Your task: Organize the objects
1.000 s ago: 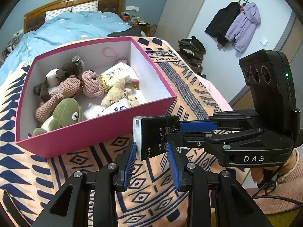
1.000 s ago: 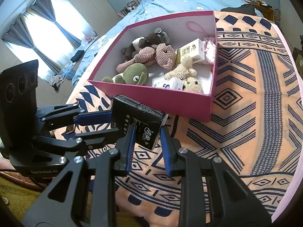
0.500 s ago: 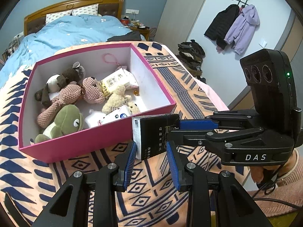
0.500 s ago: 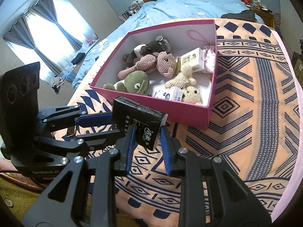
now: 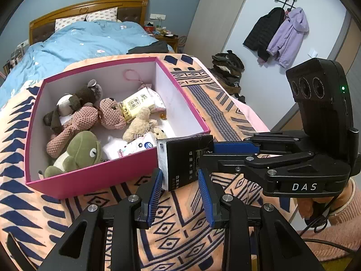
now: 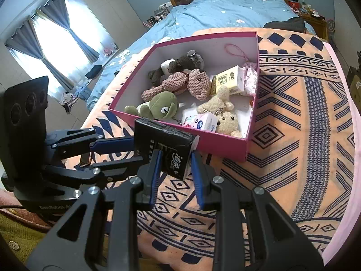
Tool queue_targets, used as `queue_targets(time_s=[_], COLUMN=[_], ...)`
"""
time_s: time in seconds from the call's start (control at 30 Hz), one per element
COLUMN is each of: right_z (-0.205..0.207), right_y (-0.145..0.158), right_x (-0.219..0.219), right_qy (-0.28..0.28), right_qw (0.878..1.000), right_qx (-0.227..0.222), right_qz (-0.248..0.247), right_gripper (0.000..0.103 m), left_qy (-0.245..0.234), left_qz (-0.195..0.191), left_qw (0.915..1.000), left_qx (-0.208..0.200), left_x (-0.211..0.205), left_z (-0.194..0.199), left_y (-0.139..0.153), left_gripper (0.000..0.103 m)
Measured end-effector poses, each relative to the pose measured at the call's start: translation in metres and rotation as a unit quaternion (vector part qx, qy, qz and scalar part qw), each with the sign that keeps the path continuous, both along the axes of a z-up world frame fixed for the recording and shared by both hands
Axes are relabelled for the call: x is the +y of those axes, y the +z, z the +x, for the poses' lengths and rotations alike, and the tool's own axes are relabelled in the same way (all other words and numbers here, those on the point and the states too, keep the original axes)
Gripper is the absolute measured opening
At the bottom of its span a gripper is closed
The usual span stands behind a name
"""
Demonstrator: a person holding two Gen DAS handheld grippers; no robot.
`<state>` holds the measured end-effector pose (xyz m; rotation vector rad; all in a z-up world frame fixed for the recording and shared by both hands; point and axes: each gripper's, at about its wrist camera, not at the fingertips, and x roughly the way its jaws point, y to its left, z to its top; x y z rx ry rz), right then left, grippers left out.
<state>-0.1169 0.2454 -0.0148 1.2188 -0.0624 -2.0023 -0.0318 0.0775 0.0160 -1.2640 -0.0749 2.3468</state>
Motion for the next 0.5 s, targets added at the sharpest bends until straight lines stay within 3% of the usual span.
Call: queue_targets(time_s=[0.5], right_z=[-0.0042], right_y=[0.0044], right_x=[-0.0007], right_qy=[-0.002], right_qw=[1.000], right_qx=[0.008], right_qz=[-0.003], right_gripper=[0.030], left_qy=[0.001], left_qz=[0.000], left_qw=[1.0000], left_qx=[0.006], left_x=[-0.0002], left_z=[-0.0022], left_y=[0.0046], left_gripper=[0.032])
